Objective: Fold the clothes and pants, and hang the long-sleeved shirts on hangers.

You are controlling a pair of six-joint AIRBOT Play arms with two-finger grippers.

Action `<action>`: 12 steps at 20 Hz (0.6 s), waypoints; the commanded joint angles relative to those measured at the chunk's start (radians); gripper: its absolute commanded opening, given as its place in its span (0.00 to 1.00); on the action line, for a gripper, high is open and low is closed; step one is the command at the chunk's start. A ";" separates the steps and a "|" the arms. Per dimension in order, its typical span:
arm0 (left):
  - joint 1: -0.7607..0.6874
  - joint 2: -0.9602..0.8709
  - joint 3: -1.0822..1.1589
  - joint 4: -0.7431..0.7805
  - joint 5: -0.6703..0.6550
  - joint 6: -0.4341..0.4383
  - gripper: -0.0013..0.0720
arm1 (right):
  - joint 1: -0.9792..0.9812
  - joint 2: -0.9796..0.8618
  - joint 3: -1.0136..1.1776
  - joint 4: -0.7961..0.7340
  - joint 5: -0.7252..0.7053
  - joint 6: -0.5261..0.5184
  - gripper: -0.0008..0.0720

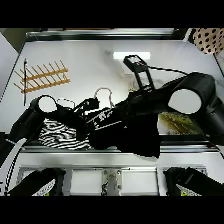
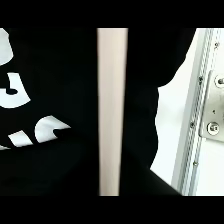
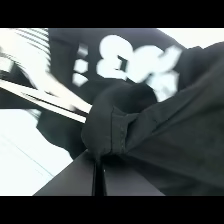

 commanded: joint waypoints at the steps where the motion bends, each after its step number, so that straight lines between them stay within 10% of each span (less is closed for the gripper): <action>1: 0.003 0.000 0.000 -0.005 0.003 0.000 0.04 | 0.065 -0.029 0.001 0.026 -0.130 0.000 0.04; 12: 0.003 -0.001 0.000 -0.005 0.025 0.035 0.04 | 0.084 -0.039 0.002 0.029 -0.152 0.000 0.05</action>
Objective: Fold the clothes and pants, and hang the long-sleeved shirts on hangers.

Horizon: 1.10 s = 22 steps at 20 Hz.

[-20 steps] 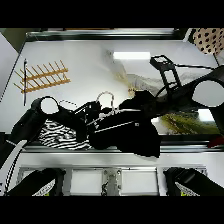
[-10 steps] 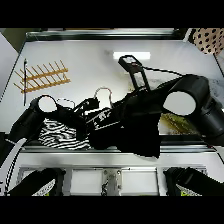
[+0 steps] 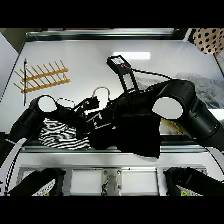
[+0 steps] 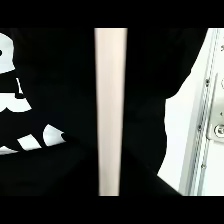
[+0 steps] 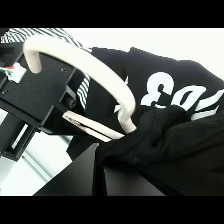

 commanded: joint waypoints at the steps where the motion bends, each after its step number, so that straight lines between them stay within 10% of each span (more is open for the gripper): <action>1: 0.001 -0.001 0.000 -0.001 0.003 0.007 0.04 | 0.002 -0.001 0.001 0.003 -0.006 0.000 0.05; 5: 0.001 0.000 0.000 -0.001 0.003 0.007 0.04 | 0.002 0.000 0.001 0.003 -0.006 0.000 0.06; 6: 0.001 -0.001 0.000 -0.001 0.003 0.007 0.04 | 0.002 0.000 0.001 0.003 -0.006 0.000 0.25; 7: 0.001 -0.001 0.000 -0.001 0.003 0.007 0.04 | 0.002 0.000 0.001 0.003 -0.003 0.000 0.69; 8: 0.001 -0.001 0.000 -0.001 0.003 0.007 0.04 | 0.002 0.000 0.001 0.004 -0.003 0.000 0.83; 22: 0.001 -0.001 0.000 0.000 0.003 0.007 0.04 | -0.082 0.012 0.160 -0.013 0.335 -0.004 0.82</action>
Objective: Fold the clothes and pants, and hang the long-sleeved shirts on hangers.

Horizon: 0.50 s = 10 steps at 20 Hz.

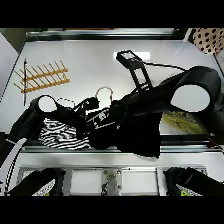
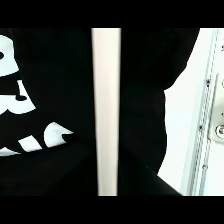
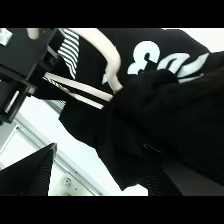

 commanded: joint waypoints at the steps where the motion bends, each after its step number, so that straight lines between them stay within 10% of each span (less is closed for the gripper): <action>1: 0.001 0.000 0.000 0.000 -0.001 0.000 0.04 | -0.027 0.001 0.056 -0.014 0.098 -0.023 0.82; 6: 0.001 0.000 0.000 0.000 -0.001 0.000 0.04 | -0.172 0.001 0.118 0.020 0.277 -0.332 0.83; 10: 0.001 0.000 0.000 0.000 -0.003 0.000 0.04 | -0.233 0.000 0.117 0.014 0.185 -0.361 0.83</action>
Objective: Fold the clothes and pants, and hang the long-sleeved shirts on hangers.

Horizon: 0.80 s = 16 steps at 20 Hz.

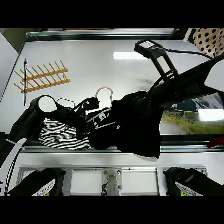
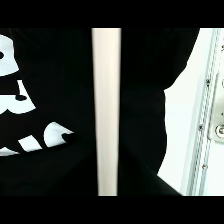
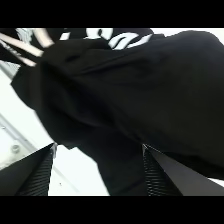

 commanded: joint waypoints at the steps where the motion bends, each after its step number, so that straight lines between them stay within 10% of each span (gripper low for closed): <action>1: 0.001 0.000 0.000 0.000 -0.003 0.000 0.04 | -0.042 0.000 0.007 0.000 -0.035 -0.066 0.83; 8: 0.001 0.000 0.000 0.000 -0.003 -0.001 0.04 | -0.208 0.003 -0.030 0.076 -0.105 -0.482 0.83; 16: 0.001 0.000 0.000 0.000 -0.002 -0.001 0.04 | -0.828 0.027 -0.410 0.738 -0.072 -1.131 0.82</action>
